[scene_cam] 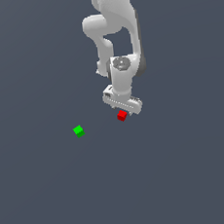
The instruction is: Stack the red cube on top of the green cube.
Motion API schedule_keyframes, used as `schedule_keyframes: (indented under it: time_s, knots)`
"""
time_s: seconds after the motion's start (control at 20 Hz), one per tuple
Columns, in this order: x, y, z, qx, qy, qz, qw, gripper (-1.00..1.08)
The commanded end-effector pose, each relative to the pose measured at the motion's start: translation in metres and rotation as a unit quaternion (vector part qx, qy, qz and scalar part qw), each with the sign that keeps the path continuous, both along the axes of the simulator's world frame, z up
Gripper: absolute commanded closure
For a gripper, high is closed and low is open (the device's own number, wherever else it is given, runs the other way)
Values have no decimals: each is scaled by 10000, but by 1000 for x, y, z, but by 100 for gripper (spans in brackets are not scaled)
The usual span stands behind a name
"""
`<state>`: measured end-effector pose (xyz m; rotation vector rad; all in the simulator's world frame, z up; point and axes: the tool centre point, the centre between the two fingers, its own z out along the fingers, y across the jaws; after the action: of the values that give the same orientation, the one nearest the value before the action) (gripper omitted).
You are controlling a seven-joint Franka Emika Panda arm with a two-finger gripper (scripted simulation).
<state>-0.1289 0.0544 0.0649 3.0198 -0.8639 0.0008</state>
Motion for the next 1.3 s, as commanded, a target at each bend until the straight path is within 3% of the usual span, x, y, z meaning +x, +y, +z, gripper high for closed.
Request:
schedule_keyframes:
  time_s: [0.0, 0.65, 0.7, 1.25]
  knots:
    - [-1, 0, -7, 0, 3, -2, 10000, -92]
    - [-1, 1, -45, 4, 2, -18, 10000, -92]
    - [-1, 1, -45, 4, 2, -18, 10000, 108]
    - [-1, 1, -44, 6, 0, -17, 10000, 108]
